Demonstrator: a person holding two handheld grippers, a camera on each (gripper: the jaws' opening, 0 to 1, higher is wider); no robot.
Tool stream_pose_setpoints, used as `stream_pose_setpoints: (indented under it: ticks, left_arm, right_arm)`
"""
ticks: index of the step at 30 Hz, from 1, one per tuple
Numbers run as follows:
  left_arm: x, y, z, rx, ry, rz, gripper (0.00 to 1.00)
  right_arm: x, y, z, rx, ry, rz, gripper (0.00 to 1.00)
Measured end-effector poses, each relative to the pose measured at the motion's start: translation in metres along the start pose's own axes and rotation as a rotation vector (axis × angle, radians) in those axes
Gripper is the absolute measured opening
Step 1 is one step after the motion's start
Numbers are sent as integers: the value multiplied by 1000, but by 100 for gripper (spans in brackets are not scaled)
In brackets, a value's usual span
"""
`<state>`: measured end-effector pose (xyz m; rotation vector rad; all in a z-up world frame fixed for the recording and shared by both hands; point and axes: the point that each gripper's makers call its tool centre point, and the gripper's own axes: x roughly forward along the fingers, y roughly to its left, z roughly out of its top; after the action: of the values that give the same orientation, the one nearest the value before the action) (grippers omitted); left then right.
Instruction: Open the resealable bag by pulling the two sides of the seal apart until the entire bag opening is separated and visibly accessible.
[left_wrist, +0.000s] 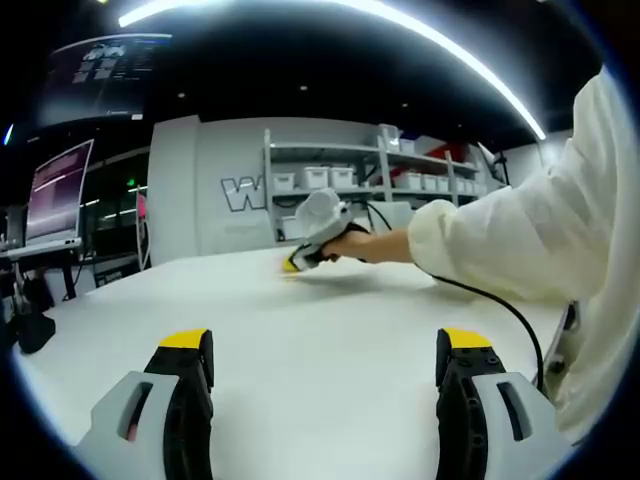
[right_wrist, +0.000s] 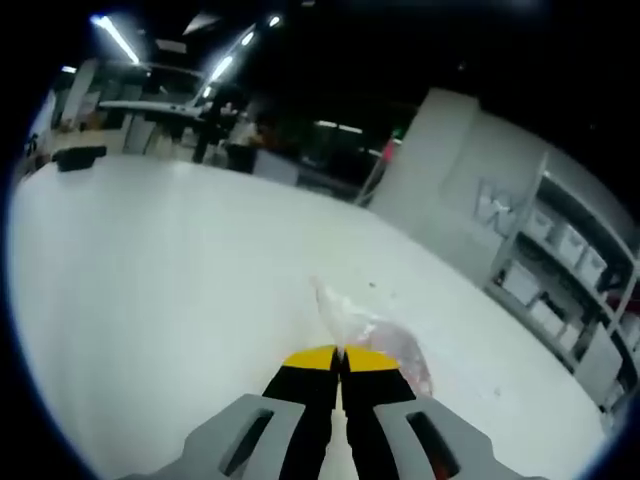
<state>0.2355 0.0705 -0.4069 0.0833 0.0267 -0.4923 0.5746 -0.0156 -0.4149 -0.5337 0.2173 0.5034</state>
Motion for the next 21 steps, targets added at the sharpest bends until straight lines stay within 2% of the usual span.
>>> stream_pose_setpoints:
  ticks: [8, 21]
  left_arm:
    - [0, -1, -1, 0, 2, -2, 91]
    - [2, 2, 0, -2, 2, -3, 91]
  right_arm:
    - [-4, -16, 14, -1, -30, -35, 0]
    - [-27, -35, 28, 4, -66, -89, 0]
